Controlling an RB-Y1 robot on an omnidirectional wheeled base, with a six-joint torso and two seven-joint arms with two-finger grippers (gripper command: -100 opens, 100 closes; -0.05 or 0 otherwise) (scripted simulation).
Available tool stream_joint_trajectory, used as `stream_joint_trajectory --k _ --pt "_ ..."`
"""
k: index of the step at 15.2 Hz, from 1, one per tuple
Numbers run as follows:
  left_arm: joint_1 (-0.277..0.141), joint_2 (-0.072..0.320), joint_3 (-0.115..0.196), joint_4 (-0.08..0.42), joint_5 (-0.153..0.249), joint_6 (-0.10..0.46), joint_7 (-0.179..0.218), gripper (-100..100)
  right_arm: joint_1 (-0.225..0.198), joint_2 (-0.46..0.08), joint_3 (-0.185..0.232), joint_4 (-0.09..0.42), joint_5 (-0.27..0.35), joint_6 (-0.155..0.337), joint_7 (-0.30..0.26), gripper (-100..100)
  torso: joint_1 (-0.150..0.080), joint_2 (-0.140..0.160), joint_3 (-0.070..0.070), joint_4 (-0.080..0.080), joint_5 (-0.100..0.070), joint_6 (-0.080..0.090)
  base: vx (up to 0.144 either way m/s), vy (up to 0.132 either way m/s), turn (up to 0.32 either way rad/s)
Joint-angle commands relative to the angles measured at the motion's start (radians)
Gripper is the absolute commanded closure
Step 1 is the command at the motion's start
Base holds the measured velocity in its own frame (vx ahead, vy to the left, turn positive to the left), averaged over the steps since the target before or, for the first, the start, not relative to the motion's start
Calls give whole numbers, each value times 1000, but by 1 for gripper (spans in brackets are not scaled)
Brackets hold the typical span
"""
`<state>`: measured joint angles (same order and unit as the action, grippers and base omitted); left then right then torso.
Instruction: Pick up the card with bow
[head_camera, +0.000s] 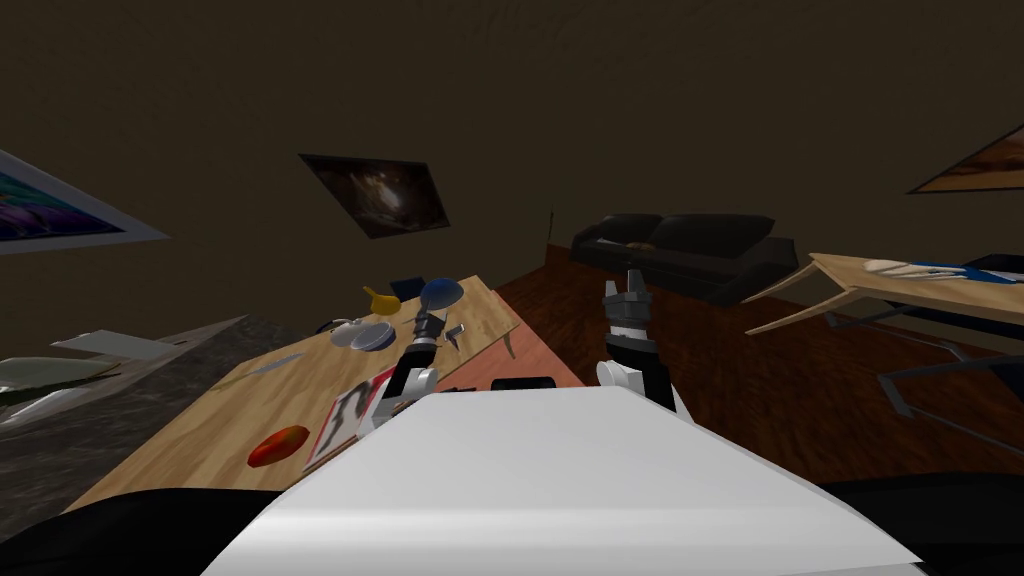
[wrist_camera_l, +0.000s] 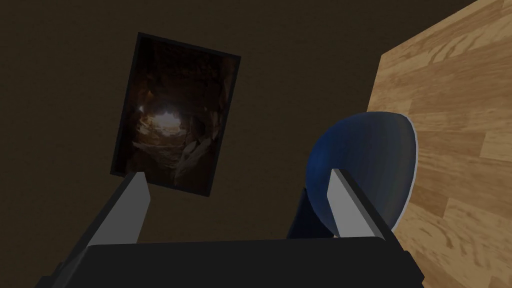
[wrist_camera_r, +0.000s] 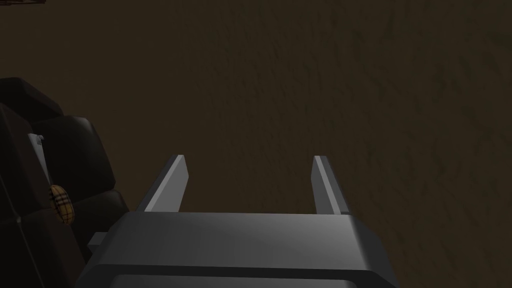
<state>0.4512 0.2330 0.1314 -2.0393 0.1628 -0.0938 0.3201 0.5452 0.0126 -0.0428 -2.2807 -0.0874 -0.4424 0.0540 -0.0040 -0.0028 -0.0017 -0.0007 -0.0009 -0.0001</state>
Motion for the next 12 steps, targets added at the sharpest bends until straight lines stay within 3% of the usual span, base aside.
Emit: stream_joint_trajectory --k 1,3,4,7,8,10,11,12 --pt "-10 10 20 25 20 50 43 -100 0 0 0 0 0 0 0 0 0 0 0 0 0 0 32 -53 26" --pt "-10 10 20 25 20 63 43 -100 0 0 0 0 0 0 0 0 0 0 0 0 0 0 29 -42 15" --pt "-18 20 39 46 36 99 76 -100 0 0 0 0 0 0 0 0 1 0 0 0 0 0 26 -40 20" --pt "-27 29 57 68 54 151 109 -100 0 0 0 0 0 0 0 0 0 0 0 0 0 0 36 -56 28" --pt "-36 37 76 90 72 176 143 -100 0 0 0 0 0 0 0 0 0 0 0 0 0 0 43 -63 37" --pt "-36 37 76 90 72 196 144 -100 0 0 0 0 0 0 0 0 0 -1 0 0 0 0 41 -48 19" --pt "-45 45 95 113 90 233 179 -100 0 0 0 0 0 0 0 0 1 -1 0 0 0 0 34 -36 21" --pt "-45 45 95 113 90 242 179 -100 0 0 0 0 0 0 0 0 1 -1 0 0 0 0 36 -39 21"
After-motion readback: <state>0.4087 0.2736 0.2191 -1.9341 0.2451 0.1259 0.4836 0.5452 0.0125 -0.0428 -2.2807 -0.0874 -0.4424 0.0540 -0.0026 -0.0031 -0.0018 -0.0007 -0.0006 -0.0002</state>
